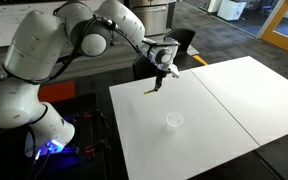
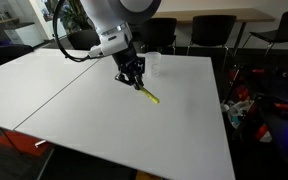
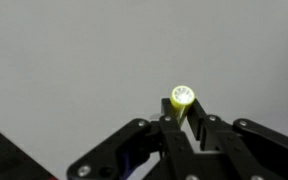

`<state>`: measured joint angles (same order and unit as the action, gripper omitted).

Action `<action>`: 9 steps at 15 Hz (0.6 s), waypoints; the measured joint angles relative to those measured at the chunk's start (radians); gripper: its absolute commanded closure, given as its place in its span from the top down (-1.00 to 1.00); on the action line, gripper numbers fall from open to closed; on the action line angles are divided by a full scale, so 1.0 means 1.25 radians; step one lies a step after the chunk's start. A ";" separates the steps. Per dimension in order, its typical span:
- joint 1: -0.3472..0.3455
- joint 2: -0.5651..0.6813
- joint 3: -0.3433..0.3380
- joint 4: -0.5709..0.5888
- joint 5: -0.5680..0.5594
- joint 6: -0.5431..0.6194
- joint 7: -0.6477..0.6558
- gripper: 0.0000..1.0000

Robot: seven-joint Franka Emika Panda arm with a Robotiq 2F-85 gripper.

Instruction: Put the yellow marker inside the clear cup then take it out of the cup

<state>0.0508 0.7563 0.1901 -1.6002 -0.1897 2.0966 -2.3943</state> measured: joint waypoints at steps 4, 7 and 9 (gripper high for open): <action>0.000 0.068 0.001 0.084 0.000 -0.076 -0.051 -0.90; 0.000 0.113 0.000 0.133 0.000 -0.099 -0.117 -0.90; 0.000 0.143 0.000 0.159 0.000 -0.101 -0.157 -0.90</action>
<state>0.0506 0.9351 0.1905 -1.4015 -0.1900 1.9703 -2.5911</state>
